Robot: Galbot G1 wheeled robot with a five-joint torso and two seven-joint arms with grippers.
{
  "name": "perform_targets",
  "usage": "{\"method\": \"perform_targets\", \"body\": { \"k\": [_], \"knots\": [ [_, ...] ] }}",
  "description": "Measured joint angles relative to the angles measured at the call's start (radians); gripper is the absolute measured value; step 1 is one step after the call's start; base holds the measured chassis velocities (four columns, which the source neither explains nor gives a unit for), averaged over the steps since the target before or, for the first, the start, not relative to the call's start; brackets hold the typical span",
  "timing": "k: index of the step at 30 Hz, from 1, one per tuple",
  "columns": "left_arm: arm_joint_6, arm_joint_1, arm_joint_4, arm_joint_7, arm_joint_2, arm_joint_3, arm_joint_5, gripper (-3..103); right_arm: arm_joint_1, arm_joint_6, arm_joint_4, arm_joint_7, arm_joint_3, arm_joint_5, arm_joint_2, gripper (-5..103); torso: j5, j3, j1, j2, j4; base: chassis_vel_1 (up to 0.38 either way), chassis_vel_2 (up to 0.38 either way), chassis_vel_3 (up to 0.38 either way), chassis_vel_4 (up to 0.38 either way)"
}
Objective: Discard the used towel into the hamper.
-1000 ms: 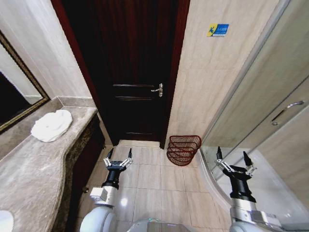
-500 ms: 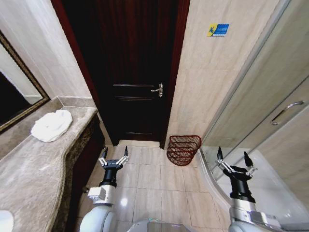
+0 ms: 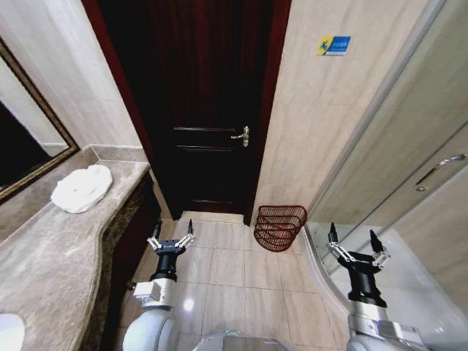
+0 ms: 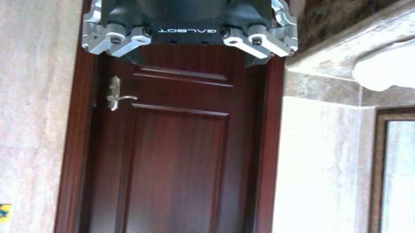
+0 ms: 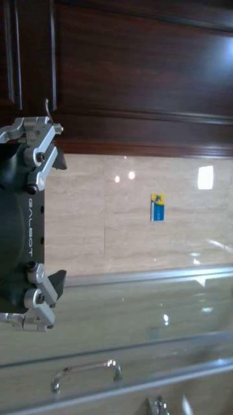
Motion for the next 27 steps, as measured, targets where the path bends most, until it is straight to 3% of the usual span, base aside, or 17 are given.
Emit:
{"method": "perform_targets", "body": {
  "k": [27],
  "knots": [
    [0.005, 0.007, 0.004, -0.003, -0.008, 0.005, 0.009, 100, -0.001, -0.006, -0.004, 0.015, -0.008, -0.020, -0.006, 100, 0.0000, 0.000, 0.000, 0.000, 0.0001, 0.104, 0.103, 0.106, 0.103]
  ]
}}
